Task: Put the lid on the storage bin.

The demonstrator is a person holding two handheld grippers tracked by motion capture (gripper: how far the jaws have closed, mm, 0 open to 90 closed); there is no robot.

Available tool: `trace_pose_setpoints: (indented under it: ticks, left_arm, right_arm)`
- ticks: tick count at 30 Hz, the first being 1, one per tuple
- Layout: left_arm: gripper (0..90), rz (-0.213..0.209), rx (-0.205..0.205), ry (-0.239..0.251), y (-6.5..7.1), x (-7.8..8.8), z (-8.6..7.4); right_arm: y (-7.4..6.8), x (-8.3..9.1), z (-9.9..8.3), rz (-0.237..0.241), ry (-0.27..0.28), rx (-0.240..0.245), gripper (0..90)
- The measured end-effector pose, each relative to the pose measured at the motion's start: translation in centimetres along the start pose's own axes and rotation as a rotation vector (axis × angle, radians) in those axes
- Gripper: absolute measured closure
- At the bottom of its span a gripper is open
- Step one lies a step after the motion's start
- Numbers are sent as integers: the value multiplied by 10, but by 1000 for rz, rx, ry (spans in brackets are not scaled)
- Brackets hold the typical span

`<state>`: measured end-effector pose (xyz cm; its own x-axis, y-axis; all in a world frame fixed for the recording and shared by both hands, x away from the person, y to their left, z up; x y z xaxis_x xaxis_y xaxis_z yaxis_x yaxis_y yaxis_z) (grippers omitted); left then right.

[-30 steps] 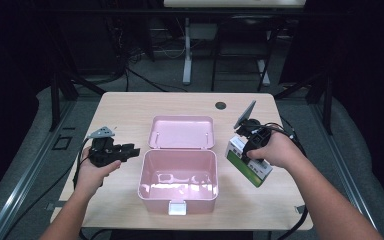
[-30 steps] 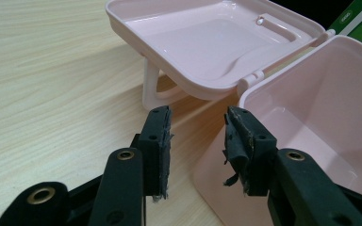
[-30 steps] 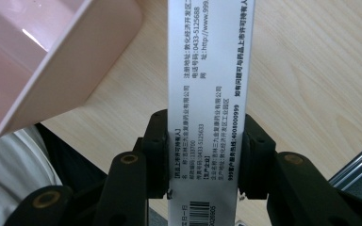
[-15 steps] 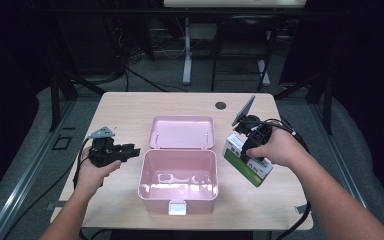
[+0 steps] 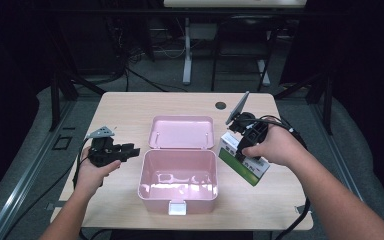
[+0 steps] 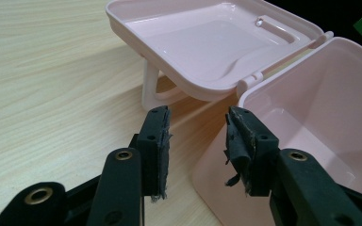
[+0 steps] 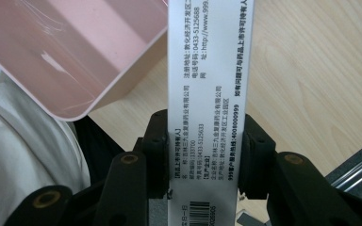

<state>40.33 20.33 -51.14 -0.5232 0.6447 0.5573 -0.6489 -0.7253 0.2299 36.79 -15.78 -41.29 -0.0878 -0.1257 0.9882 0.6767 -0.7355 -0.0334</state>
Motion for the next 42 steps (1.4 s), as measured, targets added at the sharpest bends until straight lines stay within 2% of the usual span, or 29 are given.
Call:
trace_pose_setpoints:
  ticks: [13, 21, 29, 42]
  left_arm:
    - [593, -2, 3, 1, -1, 1, 0]
    - [593, 2, 6, 6, -2, 1, 0]
    - [592, 1, 7, 8, -2, 2, 1]
    - [592, 1, 9, 12, -3, 2, 1]
  right_arm:
    - [-21, 10, 24, 5, 43, 83, 615]
    - [-35, 8, 40, 15, 45, 134, 615]
    - [-51, 3, 49, 30, 25, 169, 615]
    - [-65, -3, 60, 32, 19, 217, 615]
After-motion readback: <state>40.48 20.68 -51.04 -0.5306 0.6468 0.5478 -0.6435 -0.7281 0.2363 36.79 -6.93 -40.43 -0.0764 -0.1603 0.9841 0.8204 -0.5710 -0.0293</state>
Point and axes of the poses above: each handheld gripper's, and its own axes: x roughly backward along the jaws, z roughly out of its top, y roughly to its right, the point moved 6 cm from there along -x, roughly forward along the jaws, and after that the axes turned 1 degree about z, right-handed, at the moved point
